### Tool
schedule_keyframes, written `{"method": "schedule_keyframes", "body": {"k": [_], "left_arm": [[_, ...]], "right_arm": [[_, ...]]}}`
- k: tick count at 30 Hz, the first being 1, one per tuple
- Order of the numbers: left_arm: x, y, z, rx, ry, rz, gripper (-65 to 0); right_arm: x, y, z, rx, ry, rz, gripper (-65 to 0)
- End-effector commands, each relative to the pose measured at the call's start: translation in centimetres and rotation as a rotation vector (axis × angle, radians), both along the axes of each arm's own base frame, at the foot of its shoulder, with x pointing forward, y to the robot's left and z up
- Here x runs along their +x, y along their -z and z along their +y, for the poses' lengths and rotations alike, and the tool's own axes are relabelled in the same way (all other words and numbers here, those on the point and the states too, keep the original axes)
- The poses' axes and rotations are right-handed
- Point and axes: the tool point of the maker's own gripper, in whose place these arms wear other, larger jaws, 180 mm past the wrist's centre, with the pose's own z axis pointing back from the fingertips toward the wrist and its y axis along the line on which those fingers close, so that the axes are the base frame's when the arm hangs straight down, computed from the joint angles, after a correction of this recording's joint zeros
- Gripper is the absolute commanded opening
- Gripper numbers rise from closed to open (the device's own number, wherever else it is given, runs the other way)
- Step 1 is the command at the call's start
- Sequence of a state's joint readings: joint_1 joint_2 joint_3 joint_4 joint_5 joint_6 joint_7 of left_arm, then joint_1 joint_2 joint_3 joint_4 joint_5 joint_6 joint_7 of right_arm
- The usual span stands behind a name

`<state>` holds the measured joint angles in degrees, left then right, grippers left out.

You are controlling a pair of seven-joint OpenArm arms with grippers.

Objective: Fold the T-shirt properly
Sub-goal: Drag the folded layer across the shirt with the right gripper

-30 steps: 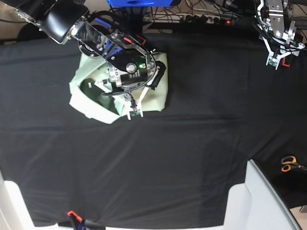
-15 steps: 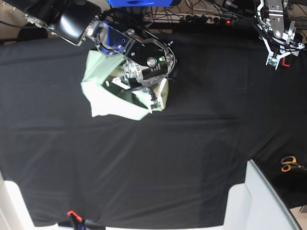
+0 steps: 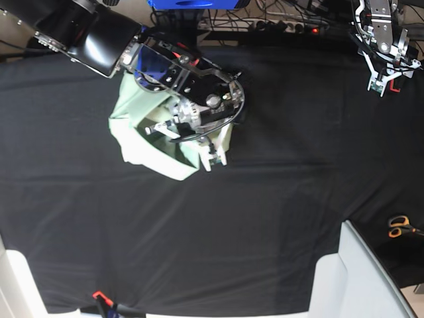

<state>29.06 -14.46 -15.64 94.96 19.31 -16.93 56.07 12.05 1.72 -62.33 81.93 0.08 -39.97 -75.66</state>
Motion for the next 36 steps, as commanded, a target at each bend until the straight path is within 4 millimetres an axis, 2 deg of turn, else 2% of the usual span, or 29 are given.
{"method": "schedule_keyframes", "body": {"k": [1,4,8,17,22,24,28,30,31,36], "left_arm": [[0.1,-0.8,0.8,0.035,0.002,-0.005,-27.0],[0.1,-0.8,0.8,0.035,0.002,-0.005,-27.0],[0.1,-0.8,0.9,0.035,0.000,-0.004,-27.0],[0.2,-0.8,0.9,0.035,0.000,-0.005,-27.0],[0.7,-0.9,0.9,0.035,-0.002,-0.018,-27.0],[0.6,-0.5,0.9,0.029,-0.010,-0.011,-27.0],[-0.4,0.4,1.2,0.022,-0.027,0.026,-27.0],[-0.5,0.5,1.2,0.021,-0.029,0.029,-27.0],[-0.5,0.5,1.2,0.021,-0.029,0.029,-27.0],[-0.4,0.5,1.2,0.021,-0.029,0.027,-27.0]], "right_arm": [[0.7,-1.2,1.6,0.033,-0.023,-0.036,-64.9],[0.2,-0.8,2.3,0.026,-0.038,-0.024,-64.9],[0.0,0.4,1.9,-0.008,-0.031,-0.003,-64.9],[0.1,0.4,2.0,-0.008,-0.034,-0.009,-64.9],[-0.1,-0.1,3.4,0.021,-0.039,-0.009,-63.7],[0.0,-0.3,3.9,0.033,-0.037,-0.009,-59.1],[-0.2,-0.4,4.3,0.040,-0.041,-0.008,-33.1],[-0.2,-0.6,4.5,0.048,-0.043,-0.010,-24.4],[-0.2,-0.6,4.5,0.049,-0.043,-0.010,-22.5],[-0.3,-1.2,5.6,0.076,-0.047,-0.011,-22.2]]}}
